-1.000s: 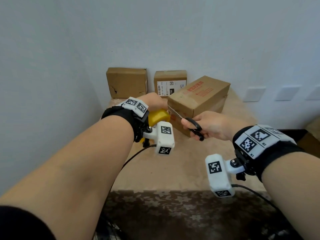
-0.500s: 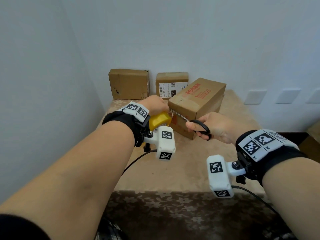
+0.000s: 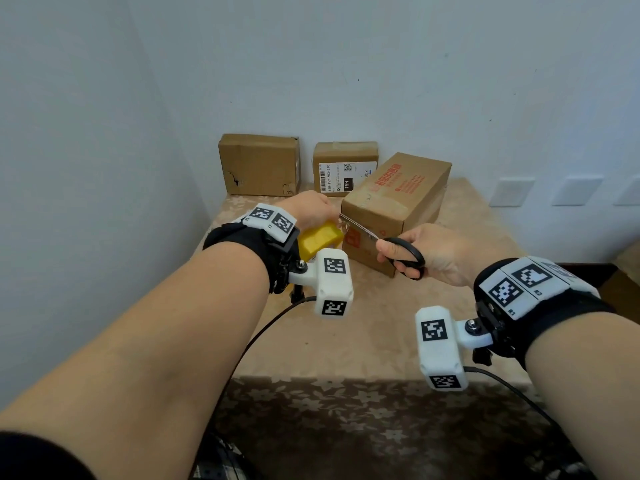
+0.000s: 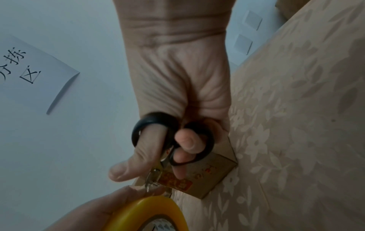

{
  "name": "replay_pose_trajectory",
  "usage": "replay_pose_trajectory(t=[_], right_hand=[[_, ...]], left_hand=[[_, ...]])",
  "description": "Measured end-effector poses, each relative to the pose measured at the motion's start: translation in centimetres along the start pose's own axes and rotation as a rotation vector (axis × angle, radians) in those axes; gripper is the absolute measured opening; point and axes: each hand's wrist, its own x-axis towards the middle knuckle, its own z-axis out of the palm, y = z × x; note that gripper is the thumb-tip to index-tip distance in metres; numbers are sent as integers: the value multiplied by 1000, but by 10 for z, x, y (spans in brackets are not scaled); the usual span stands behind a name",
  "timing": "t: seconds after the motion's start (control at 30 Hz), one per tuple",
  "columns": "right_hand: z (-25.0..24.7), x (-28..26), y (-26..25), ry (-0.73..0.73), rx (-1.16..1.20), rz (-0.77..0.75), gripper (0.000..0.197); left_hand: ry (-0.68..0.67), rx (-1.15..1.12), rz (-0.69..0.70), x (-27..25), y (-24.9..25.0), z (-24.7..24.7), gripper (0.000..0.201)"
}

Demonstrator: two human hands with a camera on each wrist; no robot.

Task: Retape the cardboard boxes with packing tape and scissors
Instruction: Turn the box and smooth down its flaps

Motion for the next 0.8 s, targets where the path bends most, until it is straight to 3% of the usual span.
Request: replay_pose_trajectory(t=[0.1,0.2,0.3,0.37,0.53,0.67,0.77,0.8], right_hand=[[0,-1,-1,-30,-3,22,36],[-2,-1,-2,-49,-40,56,53],[-9,-1,0,-40,-75,69,74],[-13,-2,1,-72,-158,95,78],[2,3,3,-104,-860,115,61],[18,2,-3,-92,-1281,68,32],[20,-2,-22,-26,-1340,-29,8],[19,-1,-30,63,-1280,-115,14]], left_hand=[[79,52,8,1,2,1,30],[89,151,-2,-4,5,-2,13],[49,279,-21,-10,-3,-8,17],[58,290,-13,-13,-14,-15,17],[219,172,47,-27,-37,-31,8],[299,118,99,-29,-42,-31,9],[328,71,121,-29,-42,-23,11],[337,53,133,-28,-41,-21,13]])
